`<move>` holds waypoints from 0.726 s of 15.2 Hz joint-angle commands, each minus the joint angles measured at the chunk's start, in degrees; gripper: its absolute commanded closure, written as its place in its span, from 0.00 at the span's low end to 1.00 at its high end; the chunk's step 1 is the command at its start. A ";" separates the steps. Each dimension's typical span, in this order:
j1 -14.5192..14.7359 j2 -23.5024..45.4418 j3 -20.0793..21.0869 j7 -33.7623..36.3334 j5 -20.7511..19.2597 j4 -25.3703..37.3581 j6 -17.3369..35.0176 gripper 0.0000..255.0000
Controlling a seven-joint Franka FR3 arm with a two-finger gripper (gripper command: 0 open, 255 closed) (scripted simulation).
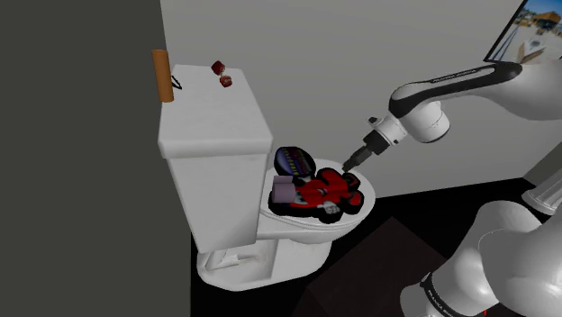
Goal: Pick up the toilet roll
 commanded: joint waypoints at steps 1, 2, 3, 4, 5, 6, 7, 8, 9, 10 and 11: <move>6.17 6.67 -6.27 -11.54 10.56 2.26 -0.42 0.00; 8.87 10.94 -9.04 -17.20 16.34 4.06 -2.42 0.00; 10.84 15.81 -11.22 -22.72 22.29 6.04 -5.45 0.00; 11.76 21.09 -12.48 -27.78 28.03 8.12 -9.32 0.00; 11.56 26.36 -12.66 -32.11 33.21 10.21 -13.56 0.00; 10.15 31.15 -11.59 -35.64 37.57 12.25 -17.58 0.00; 8.06 35.30 -9.73 -38.50 41.17 14.27 -21.10 0.00; 6.16 39.07 -7.97 -40.89 44.30 16.29 -24.32 0.00; 4.26 42.46 -6.13 -42.90 47.02 18.35 -27.21 0.00; 2.35 45.54 -4.18 -44.61 49.41 20.44 -29.76 0.00; 0.62 48.44 -2.37 -46.09 51.59 22.58 -32.13 0.00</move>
